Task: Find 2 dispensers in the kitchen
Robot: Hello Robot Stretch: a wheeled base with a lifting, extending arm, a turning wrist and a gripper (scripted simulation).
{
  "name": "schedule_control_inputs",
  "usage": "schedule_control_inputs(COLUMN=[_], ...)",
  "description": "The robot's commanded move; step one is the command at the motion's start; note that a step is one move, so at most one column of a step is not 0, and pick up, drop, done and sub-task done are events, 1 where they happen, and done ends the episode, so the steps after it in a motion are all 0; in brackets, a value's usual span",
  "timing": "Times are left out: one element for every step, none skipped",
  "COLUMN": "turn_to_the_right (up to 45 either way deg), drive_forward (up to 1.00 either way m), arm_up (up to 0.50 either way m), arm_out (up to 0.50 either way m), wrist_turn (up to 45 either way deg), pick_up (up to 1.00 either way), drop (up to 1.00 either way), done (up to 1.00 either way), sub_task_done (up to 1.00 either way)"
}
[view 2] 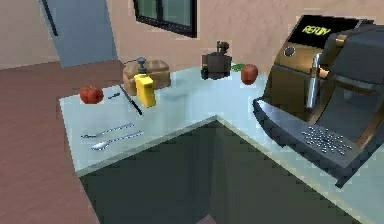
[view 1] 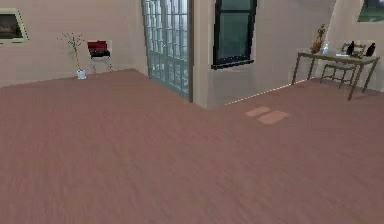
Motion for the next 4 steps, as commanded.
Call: schedule_control_inputs(turn_to_the_right=[0.0, 42.0, 3.0, 0.0], drive_forward=[0.65, 0.00, 0.00, 1.00], arm_up=[0.00, 0.00, 0.00, 0.00], arm_out=[0.00, 0.00, 0.00, 0.00], wrist_turn=[0.0, 0.0, 0.0, 0.0], pick_up=[0.00, 0.00, 0.00, 0.00], drop=[0.00, 0.00, 0.00, 0.00], done=[0.00, 0.00, 0.00, 0.00], sub_task_done=[0.00, 0.00, 0.00, 0.00])
